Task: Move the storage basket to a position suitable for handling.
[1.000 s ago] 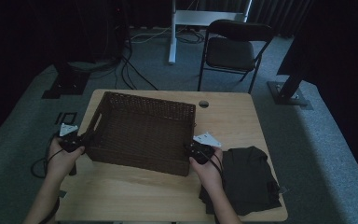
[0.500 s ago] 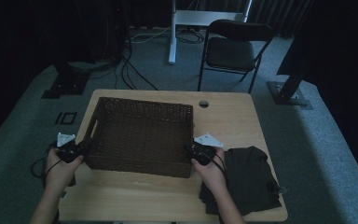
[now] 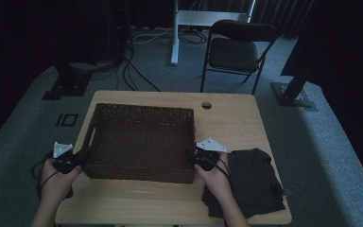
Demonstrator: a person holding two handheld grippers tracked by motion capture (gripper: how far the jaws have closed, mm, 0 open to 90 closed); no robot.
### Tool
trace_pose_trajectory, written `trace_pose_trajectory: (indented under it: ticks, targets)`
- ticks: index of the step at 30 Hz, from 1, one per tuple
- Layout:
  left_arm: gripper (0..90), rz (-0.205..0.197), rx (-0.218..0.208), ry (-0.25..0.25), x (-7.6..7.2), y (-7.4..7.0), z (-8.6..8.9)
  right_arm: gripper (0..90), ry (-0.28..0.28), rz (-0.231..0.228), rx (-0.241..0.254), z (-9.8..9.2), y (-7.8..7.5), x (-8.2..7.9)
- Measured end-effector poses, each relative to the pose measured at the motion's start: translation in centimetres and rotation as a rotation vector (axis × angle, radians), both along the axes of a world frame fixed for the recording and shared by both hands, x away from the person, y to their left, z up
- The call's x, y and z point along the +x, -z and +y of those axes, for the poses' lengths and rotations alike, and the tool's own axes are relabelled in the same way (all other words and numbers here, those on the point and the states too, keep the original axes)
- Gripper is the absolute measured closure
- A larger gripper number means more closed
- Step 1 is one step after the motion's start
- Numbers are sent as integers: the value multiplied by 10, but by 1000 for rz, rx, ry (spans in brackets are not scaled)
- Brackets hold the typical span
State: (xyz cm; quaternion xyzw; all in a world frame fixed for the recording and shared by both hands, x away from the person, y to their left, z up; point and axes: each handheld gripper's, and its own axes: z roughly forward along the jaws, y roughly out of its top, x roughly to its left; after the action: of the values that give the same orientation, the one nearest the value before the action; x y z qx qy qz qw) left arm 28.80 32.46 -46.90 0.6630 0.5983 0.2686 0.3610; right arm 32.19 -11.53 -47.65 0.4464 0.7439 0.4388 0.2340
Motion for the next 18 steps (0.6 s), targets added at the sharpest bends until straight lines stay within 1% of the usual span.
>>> trace_pose_trajectory:
  ticks: [1, 3, 4, 8, 9, 11, 15, 18]
  targets:
    - [782, 1, 11, -3, -1, 0, -1, 591, 1, 1, 2, 0, 0, 0]
    - [783, 1, 10, -3, -2, 0, -1, 593, 1, -1, 7, 0, 1, -2]
    - [782, 2, -2, 0, -4, 0, 1, 593, 0, 1, 7, 0, 1, -3]
    - [780, 6, -11, -1, -11, 0, 6, 593, -10, 2, 10, 3, 0, -6]
    - [780, 6, -11, -1, -11, 0, 6, 592, -12, 2, 9, 4, 0, -7]
    - [780, 11, -3, -7, -15, 0, 11, 592, -15, 1, 10, 8, 0, -9]
    - [779, 16, -3, -8, -17, -1, 16, 592, -21, 2, 12, 14, 0, -10]
    - [776, 13, -3, -5, -17, 0, 17, 590, -21, 3, 23, 15, 1, -9]
